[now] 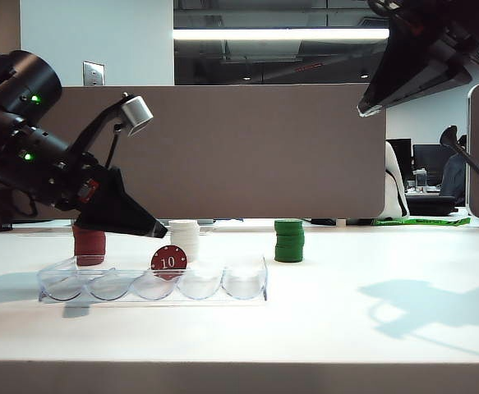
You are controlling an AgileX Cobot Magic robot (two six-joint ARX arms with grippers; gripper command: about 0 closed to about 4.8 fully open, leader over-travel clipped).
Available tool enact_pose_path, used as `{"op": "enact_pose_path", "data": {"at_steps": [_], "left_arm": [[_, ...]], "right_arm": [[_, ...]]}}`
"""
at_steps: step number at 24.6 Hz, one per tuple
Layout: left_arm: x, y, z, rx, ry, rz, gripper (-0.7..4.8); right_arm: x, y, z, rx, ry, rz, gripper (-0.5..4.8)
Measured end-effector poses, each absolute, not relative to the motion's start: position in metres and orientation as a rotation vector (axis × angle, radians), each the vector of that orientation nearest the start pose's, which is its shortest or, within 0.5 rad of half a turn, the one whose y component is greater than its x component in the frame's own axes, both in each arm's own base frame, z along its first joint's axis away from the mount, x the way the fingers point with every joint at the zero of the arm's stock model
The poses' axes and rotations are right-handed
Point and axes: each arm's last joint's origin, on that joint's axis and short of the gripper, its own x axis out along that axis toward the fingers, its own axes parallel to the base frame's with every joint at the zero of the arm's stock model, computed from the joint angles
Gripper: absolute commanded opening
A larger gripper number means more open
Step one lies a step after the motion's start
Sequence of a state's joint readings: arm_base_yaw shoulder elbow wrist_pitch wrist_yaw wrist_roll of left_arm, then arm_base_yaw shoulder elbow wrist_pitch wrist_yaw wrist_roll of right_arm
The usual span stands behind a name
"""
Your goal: Pick up the chip in the box and place it on the pile of chips with the same color.
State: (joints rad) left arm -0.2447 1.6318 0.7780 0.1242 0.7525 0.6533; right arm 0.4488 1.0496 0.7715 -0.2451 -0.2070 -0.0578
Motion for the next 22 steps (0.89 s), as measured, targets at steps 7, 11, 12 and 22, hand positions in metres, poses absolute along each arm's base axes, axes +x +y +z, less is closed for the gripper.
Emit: {"op": "enact_pose_path", "data": {"at_steps": [7,11,12,22], "left_arm": [[0.296,-0.092,0.163,0.366,0.385,-1.138,2.18],[0.298,-0.092,0.163,0.364,0.365,-1.147,2.14],[0.298,-0.093,0.160,0.357,0.371,-1.152,2.14],[0.315,-0.098,0.160,0.317,0.380,-1.181,2.10]], "right_arm": [[0.199,0.102,0.275,-0.119,0.510,0.656,-0.06],[0.199,0.102,0.275,-0.118,0.509,0.655,-0.06],[0.199,0.102,0.275,-0.119,0.510,0.656,-0.06],[0.199,0.102,0.275,-0.118,0.510,0.656,-0.06]]}}
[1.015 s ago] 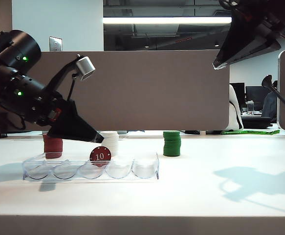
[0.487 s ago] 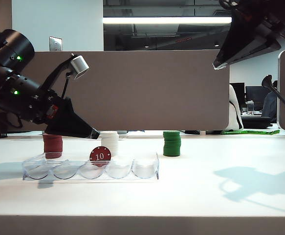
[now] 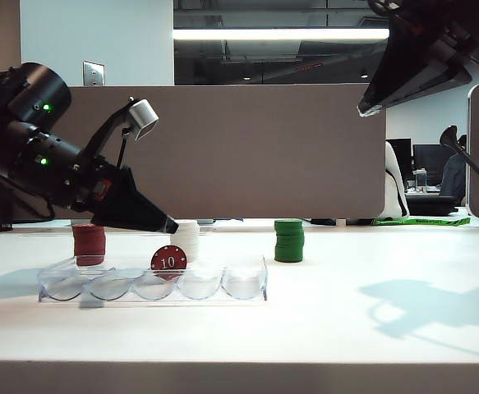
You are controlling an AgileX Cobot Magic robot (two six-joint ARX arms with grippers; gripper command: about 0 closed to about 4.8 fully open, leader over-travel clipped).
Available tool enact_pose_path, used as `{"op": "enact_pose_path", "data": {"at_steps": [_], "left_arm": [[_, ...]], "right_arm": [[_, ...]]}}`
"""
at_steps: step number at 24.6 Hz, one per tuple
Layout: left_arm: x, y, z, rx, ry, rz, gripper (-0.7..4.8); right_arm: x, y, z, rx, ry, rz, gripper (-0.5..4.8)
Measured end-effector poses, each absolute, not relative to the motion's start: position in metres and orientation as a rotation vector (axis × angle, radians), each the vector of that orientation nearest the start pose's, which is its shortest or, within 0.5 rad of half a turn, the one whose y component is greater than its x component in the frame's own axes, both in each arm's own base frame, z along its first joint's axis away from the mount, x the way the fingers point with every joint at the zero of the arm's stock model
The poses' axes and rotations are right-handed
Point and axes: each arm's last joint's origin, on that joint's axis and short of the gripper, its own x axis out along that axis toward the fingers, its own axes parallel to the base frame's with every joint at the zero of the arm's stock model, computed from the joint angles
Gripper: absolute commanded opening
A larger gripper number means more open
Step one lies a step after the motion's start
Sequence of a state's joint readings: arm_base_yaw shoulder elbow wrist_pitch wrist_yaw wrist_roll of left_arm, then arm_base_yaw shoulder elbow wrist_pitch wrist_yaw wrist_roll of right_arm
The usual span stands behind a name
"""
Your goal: Pick up the chip in the box and place it on the pile of chips with the same color.
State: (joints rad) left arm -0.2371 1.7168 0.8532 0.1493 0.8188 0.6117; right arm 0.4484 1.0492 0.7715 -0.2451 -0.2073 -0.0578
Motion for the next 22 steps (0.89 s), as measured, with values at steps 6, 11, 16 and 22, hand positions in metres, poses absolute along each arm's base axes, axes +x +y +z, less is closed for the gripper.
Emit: {"op": "enact_pose_path", "data": {"at_steps": [6,11,16,22], "left_arm": [[0.314,-0.098,0.159,0.304,0.413,-1.190,2.10],[0.313,-0.097,0.157,0.308,0.429,-1.198,2.10],[0.313,-0.097,0.157,0.313,0.426,-1.199,2.09],[0.314,-0.098,0.149,0.304,0.450,-1.203,2.09]], "right_arm": [[0.199,0.102,0.275,-0.118,0.509,0.656,-0.06],[0.199,0.102,0.275,-0.118,0.509,0.656,-0.06],[0.199,0.102,0.275,-0.119,0.510,0.656,-0.06],[0.199,0.102,0.275,-0.119,0.510,0.656,-0.06]]}}
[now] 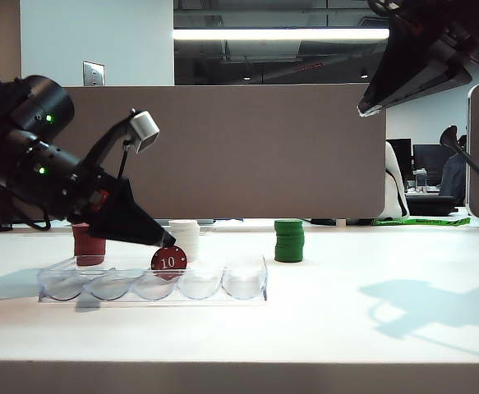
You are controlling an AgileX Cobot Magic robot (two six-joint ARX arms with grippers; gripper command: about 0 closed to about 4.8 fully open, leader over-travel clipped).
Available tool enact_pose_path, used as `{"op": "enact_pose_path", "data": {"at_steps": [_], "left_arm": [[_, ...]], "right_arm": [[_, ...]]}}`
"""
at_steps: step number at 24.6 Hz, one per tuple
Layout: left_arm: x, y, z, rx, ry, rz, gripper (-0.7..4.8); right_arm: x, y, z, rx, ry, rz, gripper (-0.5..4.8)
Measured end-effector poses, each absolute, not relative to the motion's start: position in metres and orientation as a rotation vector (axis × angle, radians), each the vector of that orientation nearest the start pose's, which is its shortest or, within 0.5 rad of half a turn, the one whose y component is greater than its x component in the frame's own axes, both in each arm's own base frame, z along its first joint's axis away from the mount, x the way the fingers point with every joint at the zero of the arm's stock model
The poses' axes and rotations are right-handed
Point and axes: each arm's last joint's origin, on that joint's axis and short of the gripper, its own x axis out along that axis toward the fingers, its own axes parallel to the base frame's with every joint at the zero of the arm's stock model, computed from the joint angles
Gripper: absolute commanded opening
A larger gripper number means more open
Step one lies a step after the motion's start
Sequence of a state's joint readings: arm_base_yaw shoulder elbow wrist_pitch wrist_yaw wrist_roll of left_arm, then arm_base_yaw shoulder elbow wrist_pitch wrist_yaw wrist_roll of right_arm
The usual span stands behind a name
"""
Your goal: Pick up the chip in the box and place it on the pile of chips with the same color.
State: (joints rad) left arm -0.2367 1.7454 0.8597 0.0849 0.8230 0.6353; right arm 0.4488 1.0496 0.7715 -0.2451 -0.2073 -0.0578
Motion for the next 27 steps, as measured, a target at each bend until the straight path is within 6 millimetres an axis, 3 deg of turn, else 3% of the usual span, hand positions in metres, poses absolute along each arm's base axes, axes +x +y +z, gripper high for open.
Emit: {"op": "enact_pose_path", "data": {"at_steps": [7,11,25,27], "left_arm": [[0.3150,-0.0978,0.1467,0.303,0.452,-1.204,2.09],[0.3148,-0.0985,0.1451,0.298,0.456,-1.211,1.74],[0.3146,-0.0988,0.1453,0.283,0.462,-1.214,1.72],[0.3147,-0.0988,0.1454,0.280,0.463,-1.213,1.49]], "right_arm": [[0.1991,0.1025,0.2749,-0.119,0.510,0.656,-0.06],[0.1991,0.1025,0.2749,-0.119,0.510,0.656,-0.06],[0.1991,0.1025,0.2749,-0.119,0.510,0.656,-0.06],[0.1991,0.1025,0.2749,-0.119,0.510,0.656,-0.06]]}}
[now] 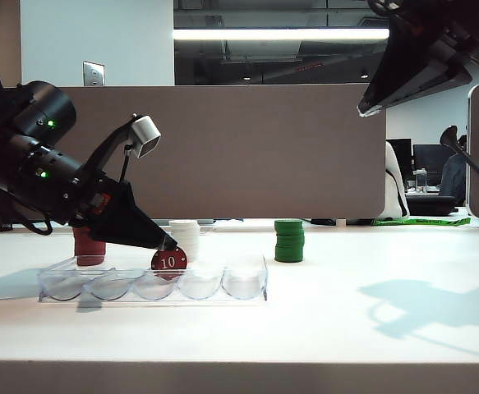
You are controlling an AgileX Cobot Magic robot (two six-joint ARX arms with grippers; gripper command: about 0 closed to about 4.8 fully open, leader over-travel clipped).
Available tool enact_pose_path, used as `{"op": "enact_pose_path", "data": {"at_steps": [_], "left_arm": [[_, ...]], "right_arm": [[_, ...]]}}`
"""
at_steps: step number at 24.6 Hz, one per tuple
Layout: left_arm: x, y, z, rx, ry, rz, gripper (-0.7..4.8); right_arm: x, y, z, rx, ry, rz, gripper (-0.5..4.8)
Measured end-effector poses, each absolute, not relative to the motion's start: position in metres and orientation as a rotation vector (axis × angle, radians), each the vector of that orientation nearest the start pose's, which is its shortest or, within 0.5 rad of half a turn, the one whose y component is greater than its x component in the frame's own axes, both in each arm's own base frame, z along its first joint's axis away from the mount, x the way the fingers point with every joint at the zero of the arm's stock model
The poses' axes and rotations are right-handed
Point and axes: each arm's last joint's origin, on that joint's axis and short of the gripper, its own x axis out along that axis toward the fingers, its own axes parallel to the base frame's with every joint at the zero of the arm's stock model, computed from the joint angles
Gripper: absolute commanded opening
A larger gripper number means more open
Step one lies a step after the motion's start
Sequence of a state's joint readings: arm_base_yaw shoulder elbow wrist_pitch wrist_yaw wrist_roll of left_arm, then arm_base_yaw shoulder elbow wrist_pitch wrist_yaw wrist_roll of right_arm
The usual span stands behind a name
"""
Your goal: Pick up the chip in the box and place it on the pile of chips with the same color.
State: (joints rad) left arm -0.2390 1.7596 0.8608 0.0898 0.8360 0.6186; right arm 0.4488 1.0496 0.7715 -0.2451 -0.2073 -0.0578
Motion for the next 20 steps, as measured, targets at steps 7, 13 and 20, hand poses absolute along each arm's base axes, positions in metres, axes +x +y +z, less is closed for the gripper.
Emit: {"op": "enact_pose_path", "data": {"at_steps": [7,13,20], "left_arm": [[0.3147,-0.0988,0.1454,0.265,0.474,-1.208,1.34],[0.3147,-0.0988,0.1454,0.256,0.479,-1.207,1.20],[0.3147,-0.0988,0.1454,0.254,0.481,-1.207,1.10]], "right_arm": [[0.1991,0.1025,0.2749,-0.119,0.510,0.656,-0.06],[0.1991,0.1025,0.2749,-0.119,0.510,0.656,-0.06],[0.1987,0.1023,0.2741,-0.120,0.519,0.656,-0.06]]}}
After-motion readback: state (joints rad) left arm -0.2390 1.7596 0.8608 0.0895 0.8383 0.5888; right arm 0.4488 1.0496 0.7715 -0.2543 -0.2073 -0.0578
